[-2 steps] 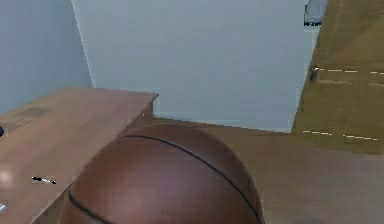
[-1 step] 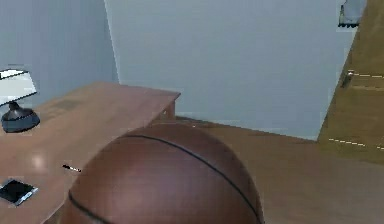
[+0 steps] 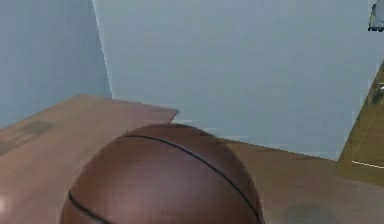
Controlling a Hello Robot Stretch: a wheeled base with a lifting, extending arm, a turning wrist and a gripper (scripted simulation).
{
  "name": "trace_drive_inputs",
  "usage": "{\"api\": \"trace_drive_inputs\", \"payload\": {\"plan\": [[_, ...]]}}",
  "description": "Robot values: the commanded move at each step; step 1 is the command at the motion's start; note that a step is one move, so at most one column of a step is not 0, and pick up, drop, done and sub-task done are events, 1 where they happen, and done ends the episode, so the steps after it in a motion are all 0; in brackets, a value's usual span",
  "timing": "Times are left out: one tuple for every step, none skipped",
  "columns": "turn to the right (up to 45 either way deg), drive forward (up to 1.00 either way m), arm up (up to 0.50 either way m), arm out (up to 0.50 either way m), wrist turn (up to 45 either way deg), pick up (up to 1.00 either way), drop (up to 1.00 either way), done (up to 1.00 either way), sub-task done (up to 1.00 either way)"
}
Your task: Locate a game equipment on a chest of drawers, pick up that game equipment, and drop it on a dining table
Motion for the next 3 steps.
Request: {"api": "trace_drive_inputs", "payload": {"plan": [[-45.0, 0.00, 0.00, 0.00, 0.0, 0.00, 0.00, 0.00, 0.00], [-45.0, 0.00, 0.00, 0.00, 0.0, 0.00, 0.00, 0.00, 0.00], [-12.0, 0.00, 0.00, 0.00, 0.0, 0.00, 0.00, 0.00, 0.00]]}}
